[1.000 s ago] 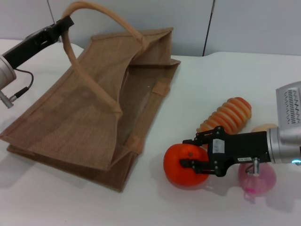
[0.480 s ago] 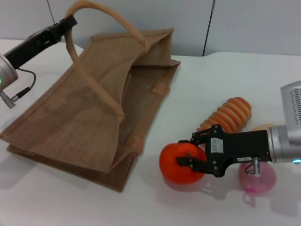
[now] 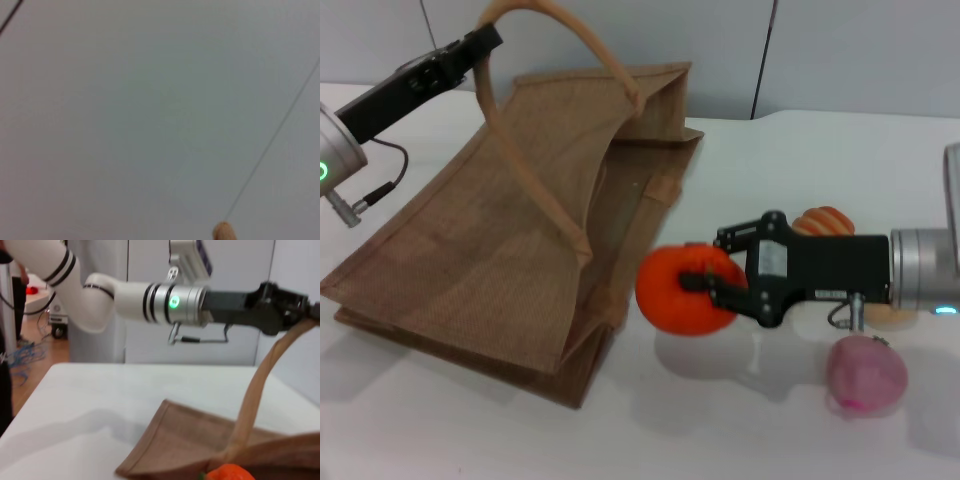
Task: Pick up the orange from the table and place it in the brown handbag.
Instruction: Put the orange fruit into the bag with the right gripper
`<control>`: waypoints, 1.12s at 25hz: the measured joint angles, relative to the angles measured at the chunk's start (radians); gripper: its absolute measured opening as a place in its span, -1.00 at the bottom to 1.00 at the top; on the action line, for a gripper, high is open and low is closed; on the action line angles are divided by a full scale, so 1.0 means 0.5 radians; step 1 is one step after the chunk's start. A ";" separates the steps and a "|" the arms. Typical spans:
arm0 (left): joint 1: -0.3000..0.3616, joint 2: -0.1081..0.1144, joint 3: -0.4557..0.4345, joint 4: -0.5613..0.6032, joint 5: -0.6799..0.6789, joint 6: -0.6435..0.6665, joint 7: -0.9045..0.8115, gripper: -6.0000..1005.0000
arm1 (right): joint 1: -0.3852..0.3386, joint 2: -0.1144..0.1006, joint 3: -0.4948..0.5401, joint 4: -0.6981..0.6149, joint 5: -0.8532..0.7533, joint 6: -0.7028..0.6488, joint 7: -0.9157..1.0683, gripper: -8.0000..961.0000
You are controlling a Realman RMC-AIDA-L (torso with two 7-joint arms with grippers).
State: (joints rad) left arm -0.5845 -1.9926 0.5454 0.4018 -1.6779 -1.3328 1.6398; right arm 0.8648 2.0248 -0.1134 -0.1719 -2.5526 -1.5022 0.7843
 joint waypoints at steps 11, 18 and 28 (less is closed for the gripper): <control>-0.074 -0.020 0.007 0.000 0.015 -0.180 -0.017 -0.73 | 0.027 0.007 0.000 0.029 0.300 0.237 -0.080 -0.46; -0.097 -0.022 0.008 0.000 0.008 -0.321 -0.054 -0.73 | 0.095 0.013 0.000 0.255 0.421 0.581 -0.285 -0.58; -0.159 -0.022 0.010 0.000 0.007 -0.543 -0.123 -0.73 | 0.184 0.016 0.003 0.402 0.432 0.726 -0.397 -0.79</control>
State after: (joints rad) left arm -0.6640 -2.0034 0.5503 0.4019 -1.6745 -1.6044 1.5784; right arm 0.9568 2.0326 -0.1119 0.0290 -2.3367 -1.1394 0.5856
